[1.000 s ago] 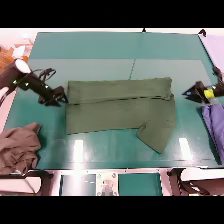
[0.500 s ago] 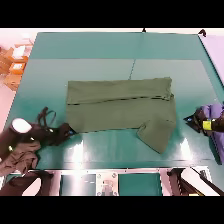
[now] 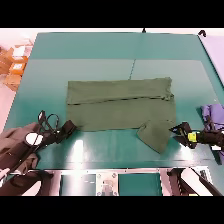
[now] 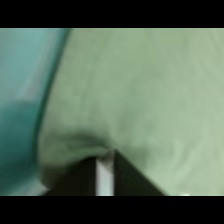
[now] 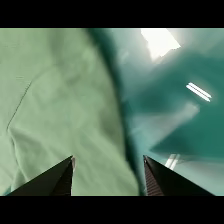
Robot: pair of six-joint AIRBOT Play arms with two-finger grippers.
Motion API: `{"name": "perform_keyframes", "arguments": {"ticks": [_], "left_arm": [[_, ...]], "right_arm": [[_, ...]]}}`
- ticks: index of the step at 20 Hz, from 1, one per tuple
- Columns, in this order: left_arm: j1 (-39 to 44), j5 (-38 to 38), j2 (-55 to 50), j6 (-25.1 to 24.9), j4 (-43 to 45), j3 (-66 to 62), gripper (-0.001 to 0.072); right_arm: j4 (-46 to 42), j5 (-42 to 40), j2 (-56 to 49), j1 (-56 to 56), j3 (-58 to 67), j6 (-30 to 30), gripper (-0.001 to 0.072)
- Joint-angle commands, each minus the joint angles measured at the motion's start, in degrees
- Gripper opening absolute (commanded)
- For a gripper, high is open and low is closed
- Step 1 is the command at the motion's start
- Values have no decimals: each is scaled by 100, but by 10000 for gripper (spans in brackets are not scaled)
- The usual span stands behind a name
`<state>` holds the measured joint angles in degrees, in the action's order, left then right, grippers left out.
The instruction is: Fold the shirts.
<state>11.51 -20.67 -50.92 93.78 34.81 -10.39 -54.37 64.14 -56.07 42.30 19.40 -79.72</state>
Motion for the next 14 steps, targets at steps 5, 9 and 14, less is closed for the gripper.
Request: {"name": "perform_keyframes", "arguments": {"ticks": [5,9,14], "left_arm": [[50,0,-225,-490,11,-105,20],[50,-1523,-203,173,1939,-1019,19],[50,-3467,-201,1257,4470,-2328,19]], "right_arm": [[203,-7,-7,-326,-293,151,16],[-466,492,330,-326,302,-396,14],[-1403,804,1047,-328,487,-1134,13]]}}
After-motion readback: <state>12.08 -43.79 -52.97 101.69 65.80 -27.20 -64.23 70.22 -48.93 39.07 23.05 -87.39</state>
